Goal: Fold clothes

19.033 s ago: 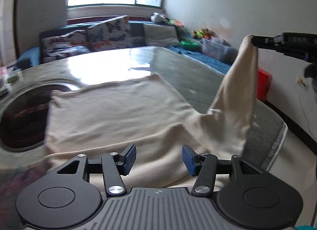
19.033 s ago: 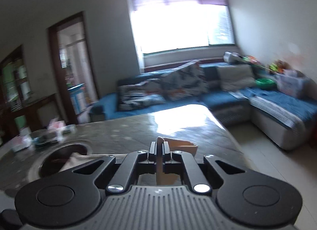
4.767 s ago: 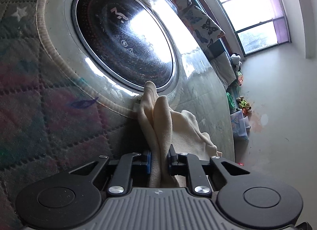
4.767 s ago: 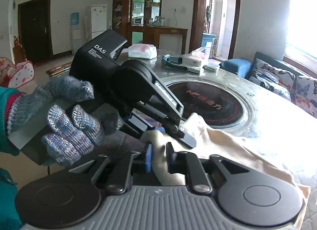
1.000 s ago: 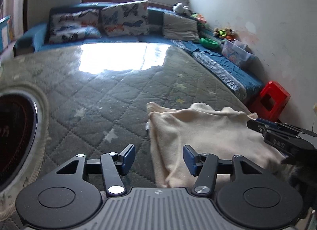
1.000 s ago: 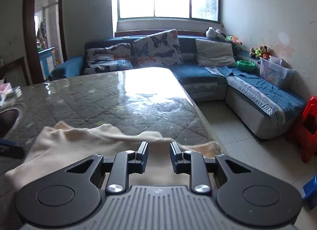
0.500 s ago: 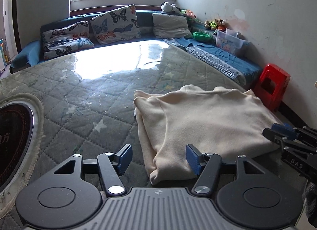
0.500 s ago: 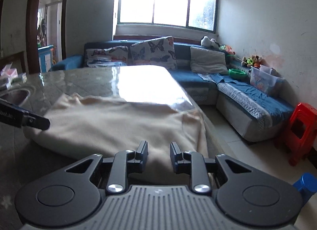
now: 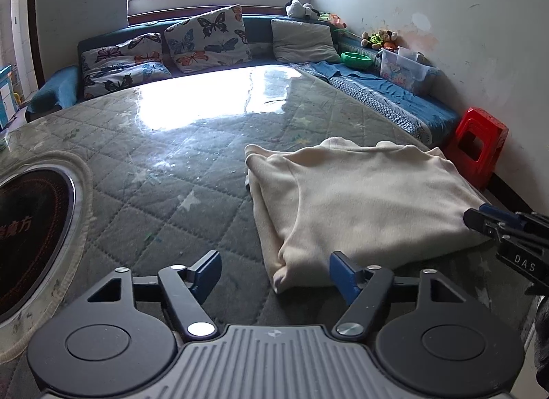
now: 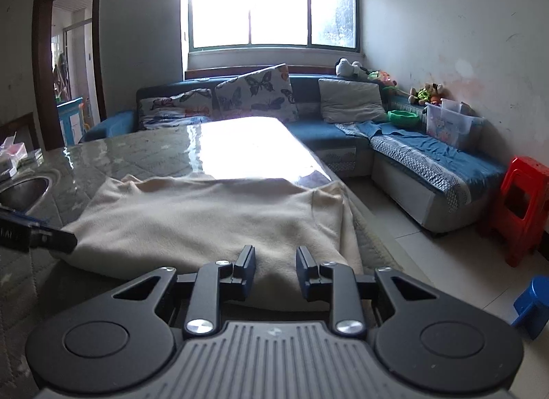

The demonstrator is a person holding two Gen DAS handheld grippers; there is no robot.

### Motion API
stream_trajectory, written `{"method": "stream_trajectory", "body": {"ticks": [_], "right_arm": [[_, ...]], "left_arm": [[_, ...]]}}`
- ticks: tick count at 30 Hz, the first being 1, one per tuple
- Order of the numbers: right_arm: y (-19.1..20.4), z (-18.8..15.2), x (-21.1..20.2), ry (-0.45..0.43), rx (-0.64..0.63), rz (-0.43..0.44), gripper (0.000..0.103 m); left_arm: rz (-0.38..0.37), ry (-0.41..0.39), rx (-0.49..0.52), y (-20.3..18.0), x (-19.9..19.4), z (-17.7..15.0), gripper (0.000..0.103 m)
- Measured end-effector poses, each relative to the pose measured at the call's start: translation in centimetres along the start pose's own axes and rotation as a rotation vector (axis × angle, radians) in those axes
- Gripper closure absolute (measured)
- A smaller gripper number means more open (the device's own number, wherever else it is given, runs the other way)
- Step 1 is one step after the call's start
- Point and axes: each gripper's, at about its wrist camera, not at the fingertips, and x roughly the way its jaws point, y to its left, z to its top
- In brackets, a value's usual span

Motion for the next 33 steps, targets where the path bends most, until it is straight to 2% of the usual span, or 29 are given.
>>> {"method": "stream_trajectory", "body": {"ticks": [5,7,11,13,16,20,22,23,28,33], "right_arm": [[0.9,-0.3,-1.1,-0.009,-0.015,0.002,0.063],[1.2,-0.5,-1.3,0.002,-0.014,0.007,0.051],[1.8,-1.1,-1.8,0.021,-0.002,0.013,0.042],[2.1,-1.3,-2.0,0.031,0.005,0.016,0.031],[2.6,-1.6,-2.4,0.035,-0.003,0.002,0.021],[3.0,-1.6,-2.7,0.041,0.008,-0.001,0.017],[3.2,-1.5,-2.8,0.042,0.016,-0.005,0.007],[3.3,-1.5,-2.9,0.046,0.015,-0.009,0.005],[4.3,-1.6,-3.3,0.041,-0.022,-0.040,0.000],[4.9,-1.8,-3.1,0.058,-0.021,-0.039,0.000]], "left_arm": [[0.010,0.017,0.021,-0.2,-0.5,-1.0,0.017],[0.011,0.023,0.026,-0.3,-0.7,-1.4,0.014],[0.008,0.029,0.030,-0.4,-1.2,-2.0,0.007],[0.004,0.030,0.033,-0.4,-1.4,-2.3,0.004],[0.004,0.033,0.039,-0.6,-1.7,-2.8,0.001],[-0.005,0.040,0.035,-0.6,-2.0,-3.2,0.000],[0.000,0.040,0.032,-0.5,-2.2,-3.5,0.000],[0.005,0.039,0.033,-0.5,-2.3,-3.6,0.000],[0.005,0.044,0.036,-0.4,-2.6,-4.5,0.000],[0.001,0.049,0.026,-0.3,-2.9,-5.0,0.000]]}}
